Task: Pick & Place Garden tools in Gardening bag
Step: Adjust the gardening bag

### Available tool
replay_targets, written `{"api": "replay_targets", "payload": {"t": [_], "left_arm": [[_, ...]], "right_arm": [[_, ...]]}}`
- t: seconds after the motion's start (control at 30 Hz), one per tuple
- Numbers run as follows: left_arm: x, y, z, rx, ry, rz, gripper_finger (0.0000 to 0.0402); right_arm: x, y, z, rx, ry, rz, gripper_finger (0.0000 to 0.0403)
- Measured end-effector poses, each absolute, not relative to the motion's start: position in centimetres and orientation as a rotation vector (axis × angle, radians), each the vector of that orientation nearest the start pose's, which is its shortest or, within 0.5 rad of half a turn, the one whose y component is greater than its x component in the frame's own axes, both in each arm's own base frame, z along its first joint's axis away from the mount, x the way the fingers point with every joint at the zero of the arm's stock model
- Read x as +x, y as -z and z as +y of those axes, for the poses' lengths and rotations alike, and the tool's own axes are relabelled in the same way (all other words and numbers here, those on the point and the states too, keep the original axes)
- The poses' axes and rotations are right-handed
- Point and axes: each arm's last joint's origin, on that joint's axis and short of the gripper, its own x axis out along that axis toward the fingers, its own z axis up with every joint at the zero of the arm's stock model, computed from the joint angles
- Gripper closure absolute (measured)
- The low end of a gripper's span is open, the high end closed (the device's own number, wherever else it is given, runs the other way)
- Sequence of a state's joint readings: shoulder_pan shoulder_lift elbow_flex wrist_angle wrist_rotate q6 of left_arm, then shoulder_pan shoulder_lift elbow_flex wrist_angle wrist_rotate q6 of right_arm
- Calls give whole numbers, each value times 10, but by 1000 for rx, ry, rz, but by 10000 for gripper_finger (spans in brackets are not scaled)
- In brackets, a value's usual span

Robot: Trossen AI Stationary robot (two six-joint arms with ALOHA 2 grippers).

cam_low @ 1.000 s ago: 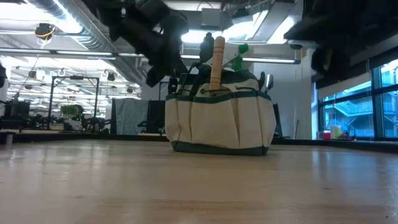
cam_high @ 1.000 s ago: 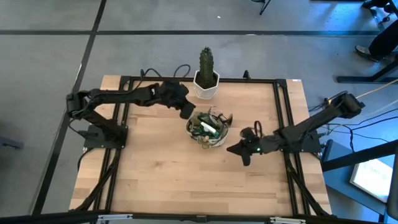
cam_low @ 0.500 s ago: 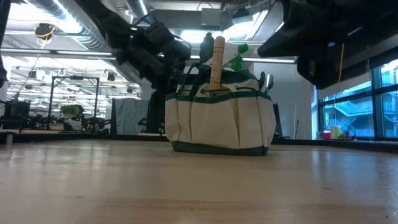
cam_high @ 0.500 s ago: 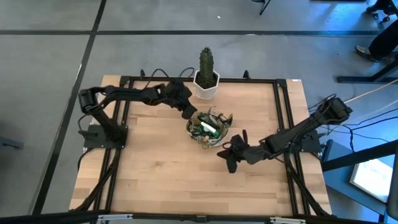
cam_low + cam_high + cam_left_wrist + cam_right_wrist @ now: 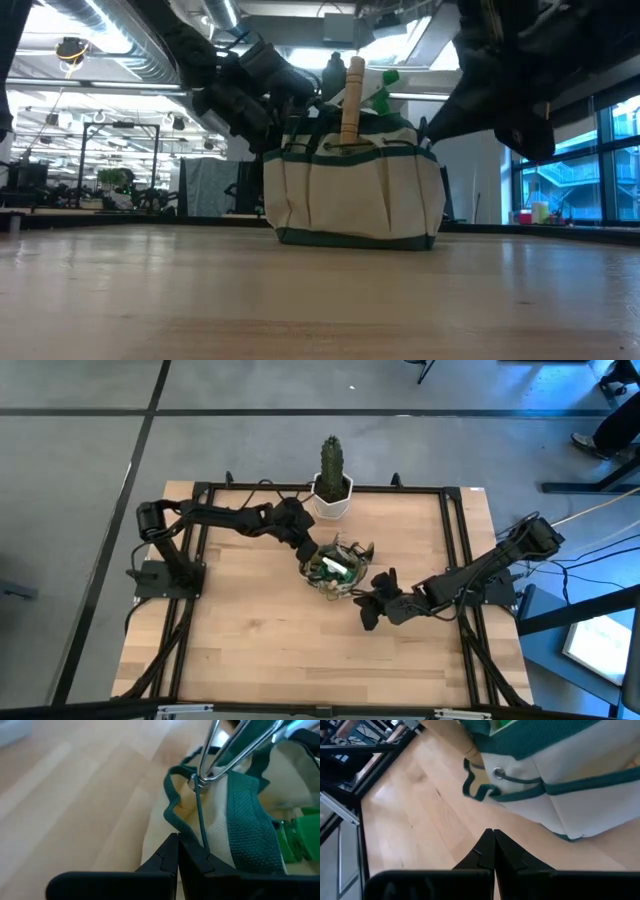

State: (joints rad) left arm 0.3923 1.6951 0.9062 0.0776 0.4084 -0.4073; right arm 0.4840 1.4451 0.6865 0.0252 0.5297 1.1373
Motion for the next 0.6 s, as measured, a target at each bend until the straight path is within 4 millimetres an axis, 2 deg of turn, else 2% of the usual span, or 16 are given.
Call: {"api": "replay_targets", "payload": {"t": [0.6], "left_arm": [[320, -174, 90, -724, -130, 737, 400]], "right_arm": [[251, -177, 113, 740, 396, 535, 403]]}}
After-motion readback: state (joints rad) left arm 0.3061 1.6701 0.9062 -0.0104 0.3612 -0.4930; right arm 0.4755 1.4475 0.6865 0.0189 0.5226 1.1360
